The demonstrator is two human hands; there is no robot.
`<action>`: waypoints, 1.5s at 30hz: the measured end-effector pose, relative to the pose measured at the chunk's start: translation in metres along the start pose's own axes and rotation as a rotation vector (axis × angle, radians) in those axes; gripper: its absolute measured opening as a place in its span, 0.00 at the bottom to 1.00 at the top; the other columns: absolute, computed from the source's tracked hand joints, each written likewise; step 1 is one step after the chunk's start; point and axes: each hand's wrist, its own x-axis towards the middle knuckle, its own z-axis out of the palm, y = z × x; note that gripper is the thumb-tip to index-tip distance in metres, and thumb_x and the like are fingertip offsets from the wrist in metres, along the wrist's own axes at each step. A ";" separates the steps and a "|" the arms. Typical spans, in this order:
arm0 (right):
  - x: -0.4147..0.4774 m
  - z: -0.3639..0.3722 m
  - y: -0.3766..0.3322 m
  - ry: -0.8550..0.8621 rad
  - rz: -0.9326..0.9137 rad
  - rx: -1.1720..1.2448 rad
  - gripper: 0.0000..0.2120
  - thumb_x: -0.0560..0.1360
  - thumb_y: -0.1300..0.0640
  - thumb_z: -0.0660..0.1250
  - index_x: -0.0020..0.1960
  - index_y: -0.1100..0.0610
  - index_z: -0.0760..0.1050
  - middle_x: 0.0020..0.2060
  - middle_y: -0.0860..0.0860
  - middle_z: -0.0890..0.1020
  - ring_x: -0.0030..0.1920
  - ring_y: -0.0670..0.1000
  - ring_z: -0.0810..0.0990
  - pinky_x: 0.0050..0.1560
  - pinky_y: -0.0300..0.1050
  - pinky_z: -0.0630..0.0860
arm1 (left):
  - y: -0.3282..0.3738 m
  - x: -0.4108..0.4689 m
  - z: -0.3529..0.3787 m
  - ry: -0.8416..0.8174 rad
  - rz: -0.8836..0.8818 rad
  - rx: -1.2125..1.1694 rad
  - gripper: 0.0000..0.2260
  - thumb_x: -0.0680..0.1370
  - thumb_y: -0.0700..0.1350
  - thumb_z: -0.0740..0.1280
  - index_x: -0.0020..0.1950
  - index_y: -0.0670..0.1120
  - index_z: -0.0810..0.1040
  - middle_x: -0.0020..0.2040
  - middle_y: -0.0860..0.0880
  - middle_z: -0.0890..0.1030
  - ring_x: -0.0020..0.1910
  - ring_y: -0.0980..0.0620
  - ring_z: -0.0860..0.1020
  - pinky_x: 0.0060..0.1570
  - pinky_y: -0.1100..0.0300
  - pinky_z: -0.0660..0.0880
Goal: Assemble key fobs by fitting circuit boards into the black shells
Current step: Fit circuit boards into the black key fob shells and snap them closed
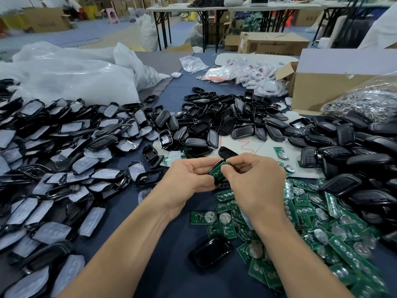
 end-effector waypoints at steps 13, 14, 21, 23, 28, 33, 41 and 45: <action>0.003 -0.002 -0.002 -0.082 -0.040 -0.100 0.06 0.70 0.58 0.81 0.39 0.49 0.86 0.26 0.41 0.81 0.33 0.40 0.81 0.38 0.35 0.79 | -0.001 -0.003 0.008 0.137 0.038 0.019 0.24 0.74 0.25 0.72 0.43 0.56 0.90 0.47 0.47 0.89 0.44 0.49 0.88 0.41 0.59 0.83; 0.003 -0.003 -0.002 -0.086 -0.036 -0.102 0.06 0.70 0.58 0.81 0.39 0.49 0.86 0.27 0.41 0.81 0.32 0.41 0.81 0.36 0.35 0.80 | -0.001 -0.004 0.009 0.143 0.046 0.021 0.23 0.73 0.25 0.71 0.43 0.55 0.90 0.47 0.46 0.89 0.44 0.48 0.88 0.41 0.59 0.83; 0.000 0.003 -0.002 0.017 -0.011 -0.082 0.10 0.68 0.54 0.82 0.47 0.46 0.86 0.32 0.38 0.79 0.33 0.37 0.78 0.39 0.27 0.74 | 0.000 -0.005 0.011 0.196 0.090 0.014 0.16 0.74 0.28 0.73 0.53 0.47 0.88 0.48 0.46 0.89 0.43 0.51 0.87 0.40 0.61 0.82; 0.001 0.003 0.000 0.025 0.027 -0.059 0.10 0.66 0.53 0.82 0.42 0.45 0.82 0.31 0.40 0.80 0.35 0.40 0.80 0.36 0.27 0.74 | 0.000 -0.005 0.011 0.217 0.101 0.019 0.17 0.73 0.26 0.73 0.52 0.47 0.88 0.47 0.45 0.89 0.43 0.49 0.87 0.40 0.59 0.83; -0.002 0.002 -0.002 -0.126 0.055 0.154 0.04 0.72 0.52 0.75 0.44 0.43 0.84 0.33 0.40 0.85 0.36 0.41 0.84 0.37 0.39 0.80 | 0.003 -0.003 0.006 0.213 0.133 -0.013 0.18 0.73 0.24 0.70 0.53 0.43 0.87 0.48 0.43 0.88 0.45 0.45 0.88 0.42 0.56 0.84; -0.001 -0.002 -0.003 -0.151 0.067 0.226 0.16 0.71 0.61 0.77 0.45 0.38 0.84 0.32 0.42 0.86 0.33 0.43 0.84 0.36 0.41 0.81 | 0.002 -0.009 0.016 0.274 0.394 0.444 0.19 0.73 0.31 0.72 0.52 0.55 0.87 0.47 0.59 0.88 0.49 0.60 0.86 0.50 0.66 0.81; -0.001 0.002 -0.012 -0.262 0.105 0.245 0.08 0.71 0.58 0.74 0.44 0.44 0.85 0.31 0.48 0.85 0.30 0.48 0.82 0.37 0.51 0.81 | 0.013 -0.005 0.006 0.473 0.462 0.301 0.25 0.73 0.31 0.75 0.46 0.65 0.86 0.43 0.64 0.87 0.46 0.63 0.86 0.47 0.70 0.79; -0.017 0.012 -0.024 -0.483 0.038 0.054 0.11 0.73 0.63 0.75 0.42 0.47 0.85 0.37 0.39 0.86 0.39 0.39 0.85 0.44 0.32 0.78 | 0.033 0.003 -0.044 0.741 0.264 -0.198 0.11 0.76 0.30 0.73 0.49 0.45 0.84 0.40 0.50 0.88 0.39 0.53 0.86 0.40 0.62 0.82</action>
